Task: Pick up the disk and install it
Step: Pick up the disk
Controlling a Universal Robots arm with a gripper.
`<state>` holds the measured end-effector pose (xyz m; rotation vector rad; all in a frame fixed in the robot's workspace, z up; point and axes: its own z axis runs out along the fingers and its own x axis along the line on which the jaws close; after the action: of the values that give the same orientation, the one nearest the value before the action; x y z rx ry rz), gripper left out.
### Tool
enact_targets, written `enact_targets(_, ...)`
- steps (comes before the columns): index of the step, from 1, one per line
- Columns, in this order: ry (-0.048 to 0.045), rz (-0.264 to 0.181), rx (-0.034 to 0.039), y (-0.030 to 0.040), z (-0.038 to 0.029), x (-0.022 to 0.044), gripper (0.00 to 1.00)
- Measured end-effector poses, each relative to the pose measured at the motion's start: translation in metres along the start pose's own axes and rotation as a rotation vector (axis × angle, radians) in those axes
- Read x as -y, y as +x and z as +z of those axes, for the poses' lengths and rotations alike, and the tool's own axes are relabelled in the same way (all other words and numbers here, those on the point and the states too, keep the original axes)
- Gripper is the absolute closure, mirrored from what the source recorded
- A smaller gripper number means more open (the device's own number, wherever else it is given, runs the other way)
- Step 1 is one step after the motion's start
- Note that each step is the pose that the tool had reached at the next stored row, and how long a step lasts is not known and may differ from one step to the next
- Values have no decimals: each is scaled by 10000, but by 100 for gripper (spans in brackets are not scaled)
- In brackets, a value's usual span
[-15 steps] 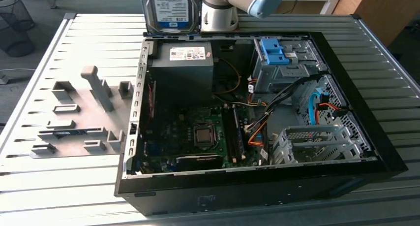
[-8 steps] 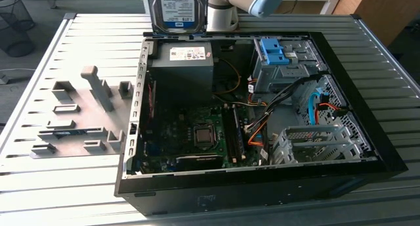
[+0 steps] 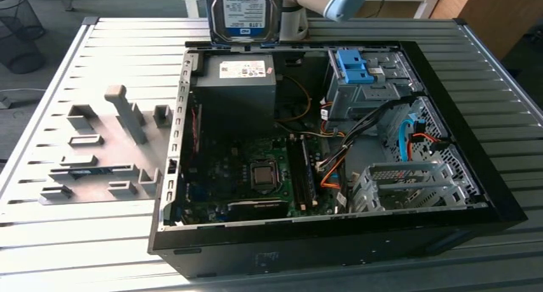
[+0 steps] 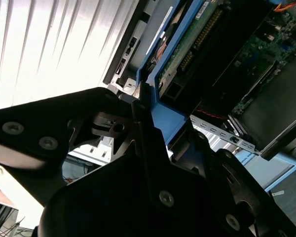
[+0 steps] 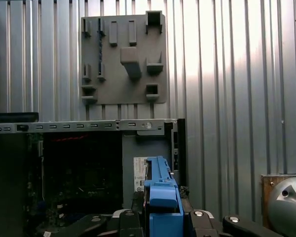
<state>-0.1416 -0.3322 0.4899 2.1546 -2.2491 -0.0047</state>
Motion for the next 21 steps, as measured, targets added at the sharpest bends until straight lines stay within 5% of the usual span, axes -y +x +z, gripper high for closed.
enact_targets(21,4,2,-97,375,9,38,63)
